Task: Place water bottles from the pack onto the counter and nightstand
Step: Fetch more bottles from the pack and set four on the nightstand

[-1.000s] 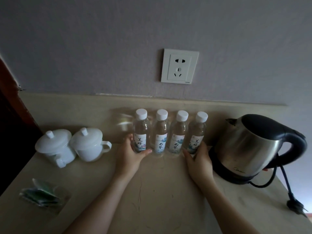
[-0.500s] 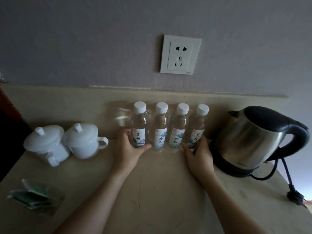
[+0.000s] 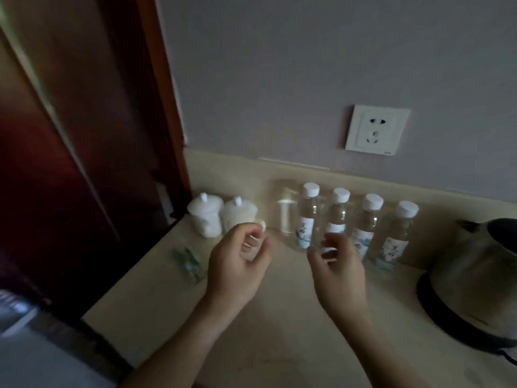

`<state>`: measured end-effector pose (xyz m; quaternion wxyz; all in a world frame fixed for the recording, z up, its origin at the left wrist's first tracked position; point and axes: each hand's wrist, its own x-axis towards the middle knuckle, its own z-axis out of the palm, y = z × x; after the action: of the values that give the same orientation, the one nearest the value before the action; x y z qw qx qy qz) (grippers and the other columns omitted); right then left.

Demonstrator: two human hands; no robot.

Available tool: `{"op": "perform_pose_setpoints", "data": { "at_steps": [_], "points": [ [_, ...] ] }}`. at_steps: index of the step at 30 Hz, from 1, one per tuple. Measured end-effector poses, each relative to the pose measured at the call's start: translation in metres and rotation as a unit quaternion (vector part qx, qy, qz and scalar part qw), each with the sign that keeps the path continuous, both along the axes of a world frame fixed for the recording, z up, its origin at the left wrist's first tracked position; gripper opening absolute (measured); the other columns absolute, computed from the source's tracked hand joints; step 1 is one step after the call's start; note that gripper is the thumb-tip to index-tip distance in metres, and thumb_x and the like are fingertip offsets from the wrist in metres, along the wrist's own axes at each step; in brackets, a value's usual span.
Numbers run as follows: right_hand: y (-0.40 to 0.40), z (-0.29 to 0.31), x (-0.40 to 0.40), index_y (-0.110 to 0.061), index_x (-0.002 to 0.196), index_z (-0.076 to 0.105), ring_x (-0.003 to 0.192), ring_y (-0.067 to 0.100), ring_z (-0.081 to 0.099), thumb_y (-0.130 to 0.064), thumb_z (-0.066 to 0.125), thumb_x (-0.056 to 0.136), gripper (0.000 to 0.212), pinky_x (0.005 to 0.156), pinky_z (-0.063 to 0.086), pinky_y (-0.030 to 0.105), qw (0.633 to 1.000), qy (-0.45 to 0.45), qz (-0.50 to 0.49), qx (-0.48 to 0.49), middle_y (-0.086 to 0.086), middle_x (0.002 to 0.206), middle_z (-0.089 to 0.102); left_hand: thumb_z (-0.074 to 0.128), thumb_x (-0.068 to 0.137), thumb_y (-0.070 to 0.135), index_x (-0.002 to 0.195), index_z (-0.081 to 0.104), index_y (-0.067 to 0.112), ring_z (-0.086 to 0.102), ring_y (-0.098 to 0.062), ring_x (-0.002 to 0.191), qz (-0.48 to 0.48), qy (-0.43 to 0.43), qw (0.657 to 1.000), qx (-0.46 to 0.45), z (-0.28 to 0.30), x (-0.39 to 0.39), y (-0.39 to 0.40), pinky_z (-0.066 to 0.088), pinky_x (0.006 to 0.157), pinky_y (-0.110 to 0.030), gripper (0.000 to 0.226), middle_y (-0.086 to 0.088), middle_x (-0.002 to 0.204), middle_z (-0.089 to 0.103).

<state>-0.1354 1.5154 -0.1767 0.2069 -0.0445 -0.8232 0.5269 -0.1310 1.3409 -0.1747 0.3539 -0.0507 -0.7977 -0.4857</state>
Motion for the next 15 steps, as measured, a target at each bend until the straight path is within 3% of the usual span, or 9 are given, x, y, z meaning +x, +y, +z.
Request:
{"op": "perform_pose_setpoints", "data": {
  "at_steps": [4,10,15],
  "points": [
    [-0.104,0.054,0.028,-0.03,0.107,0.06,0.084,0.003,0.06,-0.03,0.071,0.084,0.025,0.068,0.046,0.013,0.968,0.1,0.229,-0.017,-0.014,0.092,0.065,0.066,0.082,0.04,0.09,0.067,0.03,0.067,-0.006,0.074,0.124,0.04,0.991,-0.035,0.052,0.076,-0.091,0.051,0.067,-0.017,0.012,0.014,0.082,0.07],
    [-0.275,0.09,0.095,-0.031,0.103,0.061,0.083,0.004,0.062,-0.027,0.073,0.083,0.024,0.069,0.047,0.016,0.874,0.119,0.47,-0.014,-0.012,0.088,0.066,0.068,0.081,0.041,0.085,0.068,0.033,0.064,-0.005,0.074,0.32,-0.015,0.947,-0.005,0.079,0.213,-0.233,0.053,0.066,-0.02,0.009,0.014,0.079,0.068],
    [-0.396,0.1,0.164,-0.031,0.101,0.062,0.08,0.003,0.061,-0.022,0.076,0.08,0.027,0.069,0.044,0.008,0.797,0.113,0.592,-0.04,-0.012,0.085,0.066,0.073,0.077,0.031,0.081,0.069,0.029,0.066,-0.01,0.07,0.461,-0.009,0.887,0.019,0.086,0.321,-0.315,0.056,0.067,-0.032,0.007,0.008,0.077,0.071]
  ]
}}
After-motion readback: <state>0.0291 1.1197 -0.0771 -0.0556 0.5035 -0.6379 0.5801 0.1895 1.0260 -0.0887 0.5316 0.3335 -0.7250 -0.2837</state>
